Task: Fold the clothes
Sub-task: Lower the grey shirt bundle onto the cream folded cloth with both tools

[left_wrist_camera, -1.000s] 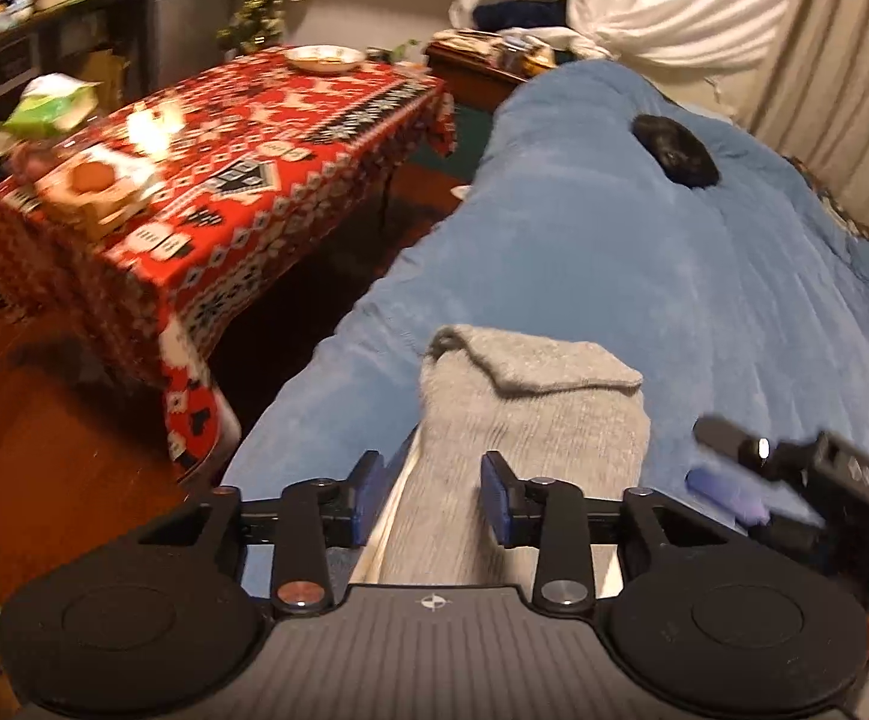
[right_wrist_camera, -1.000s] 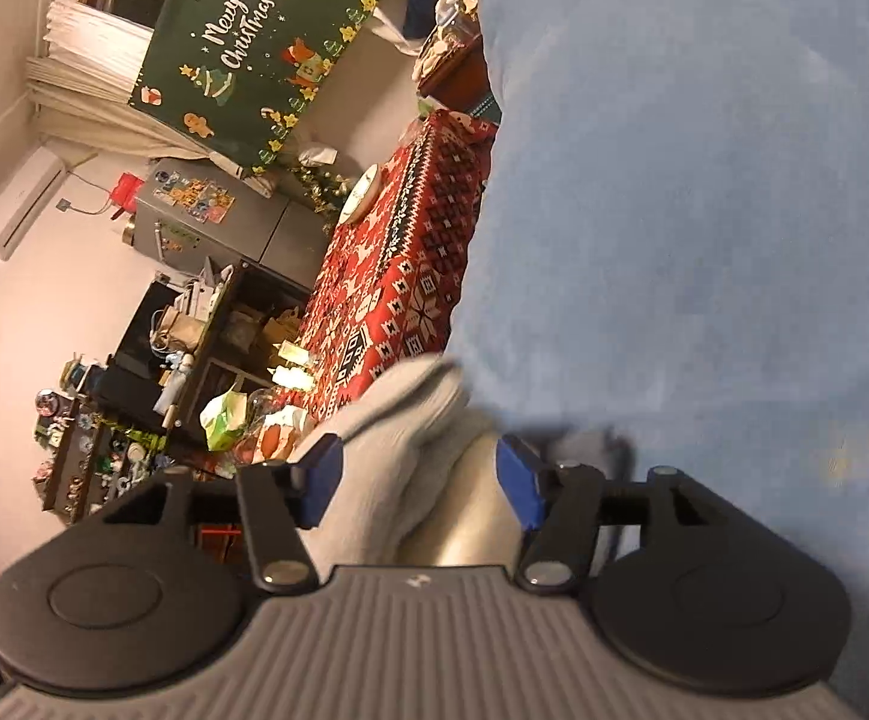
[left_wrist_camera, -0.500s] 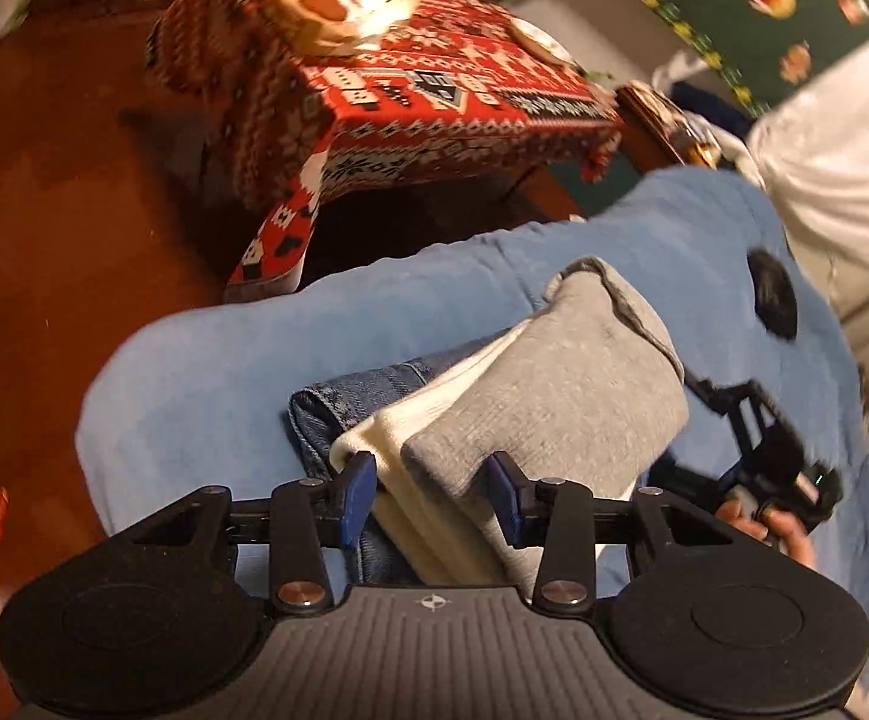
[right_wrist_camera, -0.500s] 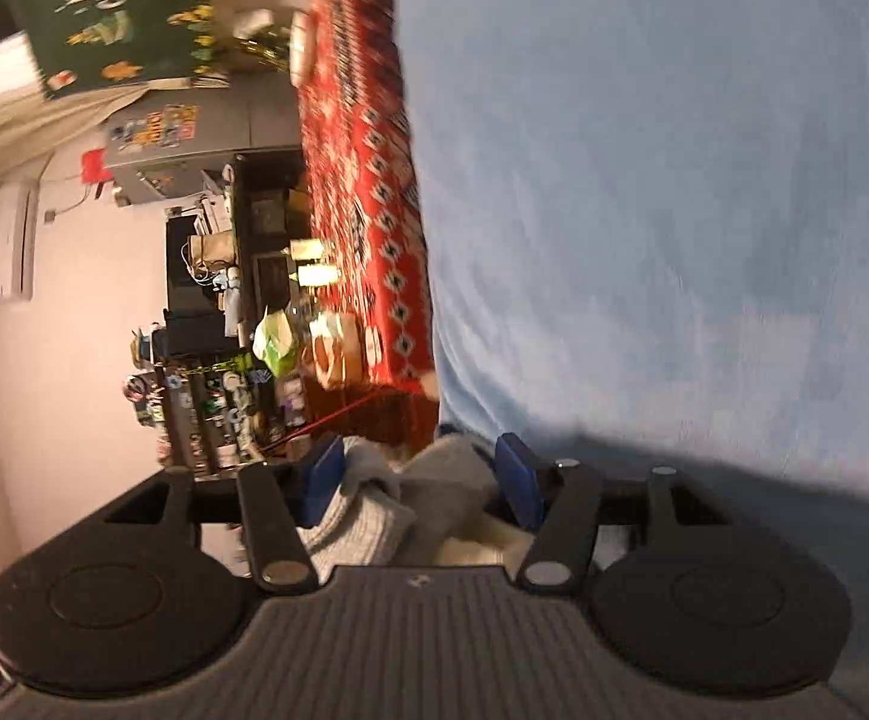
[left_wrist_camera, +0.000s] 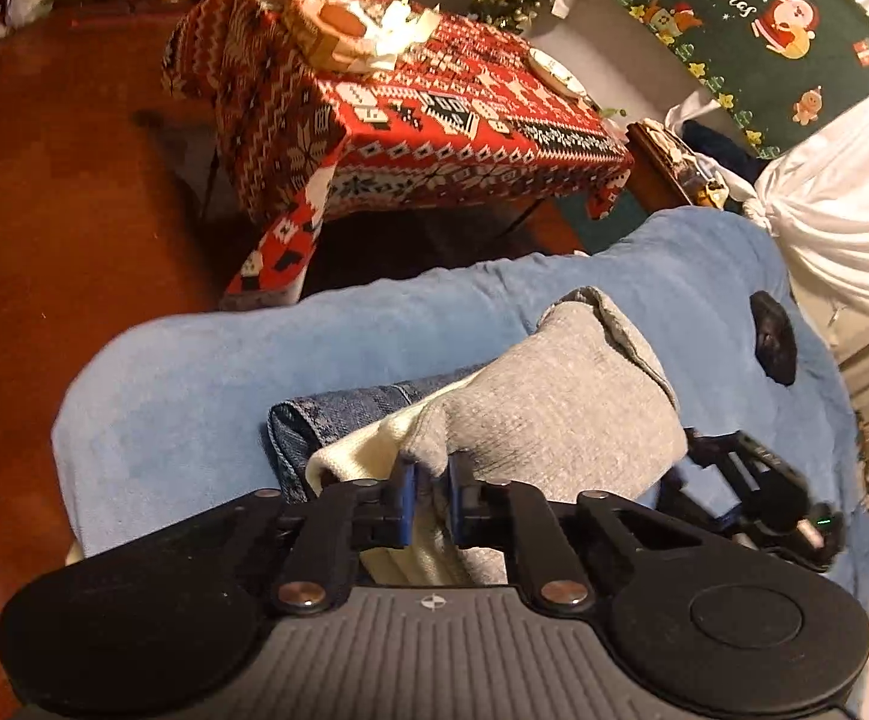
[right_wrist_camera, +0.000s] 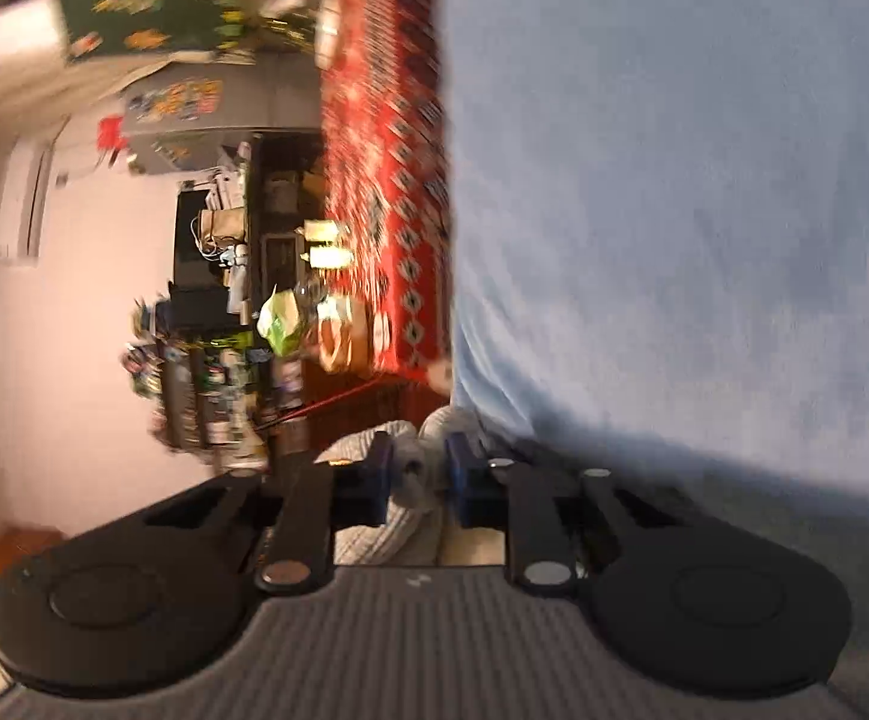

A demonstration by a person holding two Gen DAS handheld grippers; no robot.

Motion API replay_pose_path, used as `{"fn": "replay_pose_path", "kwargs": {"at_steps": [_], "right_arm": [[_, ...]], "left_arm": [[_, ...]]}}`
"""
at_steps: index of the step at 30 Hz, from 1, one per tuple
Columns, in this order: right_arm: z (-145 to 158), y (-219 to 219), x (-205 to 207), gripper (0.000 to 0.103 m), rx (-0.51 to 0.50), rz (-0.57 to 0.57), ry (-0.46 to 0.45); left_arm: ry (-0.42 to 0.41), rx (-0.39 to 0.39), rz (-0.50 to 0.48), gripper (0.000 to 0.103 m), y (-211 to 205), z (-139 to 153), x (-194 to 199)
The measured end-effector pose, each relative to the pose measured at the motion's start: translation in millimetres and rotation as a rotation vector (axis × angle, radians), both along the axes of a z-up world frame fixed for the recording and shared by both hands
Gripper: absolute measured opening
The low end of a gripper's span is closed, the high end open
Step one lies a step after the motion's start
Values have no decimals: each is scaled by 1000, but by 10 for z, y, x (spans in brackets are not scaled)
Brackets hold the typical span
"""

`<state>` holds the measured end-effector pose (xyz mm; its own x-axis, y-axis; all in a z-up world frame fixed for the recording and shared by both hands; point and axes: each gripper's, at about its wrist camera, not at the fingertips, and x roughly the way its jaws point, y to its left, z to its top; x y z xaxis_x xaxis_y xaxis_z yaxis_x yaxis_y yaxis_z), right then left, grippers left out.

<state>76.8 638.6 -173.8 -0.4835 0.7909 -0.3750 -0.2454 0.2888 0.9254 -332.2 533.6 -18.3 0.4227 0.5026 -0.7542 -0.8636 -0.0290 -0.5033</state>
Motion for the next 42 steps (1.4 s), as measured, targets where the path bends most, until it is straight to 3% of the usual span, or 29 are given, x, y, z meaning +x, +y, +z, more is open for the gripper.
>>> {"fn": "replay_pose_path", "kwargs": {"at_steps": [3,7,11,15,24,29,35,38,40,42], "right_arm": [[497,-148,-15,16,96,3,-190],[817,-189,-60,16,156,13,-314],[564,-73,-130,17,62,81,-356],[436,-134,-208,20,78,114,-437],[731,-373,-56,17,125,78,-350],[998,-610,-8,17,136,77,-350],[608,-507,-58,18,67,106,-400],[507,-513,-14,34,64,96,-370],[583,-576,36,35,79,78,-383],[761,-652,49,34,123,75,-435]], "left_arm": [[-46,10,21,7,-92,185,-9],[-24,36,-9,7,-113,263,45],[16,-24,0,7,-40,-7,-3],[-18,-30,11,7,-22,-49,-86],[-128,-27,29,5,-110,144,-122],[-102,-18,21,4,-128,216,-183],[-63,-70,8,5,-23,-100,-186],[-90,-77,32,12,-32,-123,-249],[-87,-76,41,22,-66,-78,-302],[-85,-63,41,22,-118,3,-355]]}}
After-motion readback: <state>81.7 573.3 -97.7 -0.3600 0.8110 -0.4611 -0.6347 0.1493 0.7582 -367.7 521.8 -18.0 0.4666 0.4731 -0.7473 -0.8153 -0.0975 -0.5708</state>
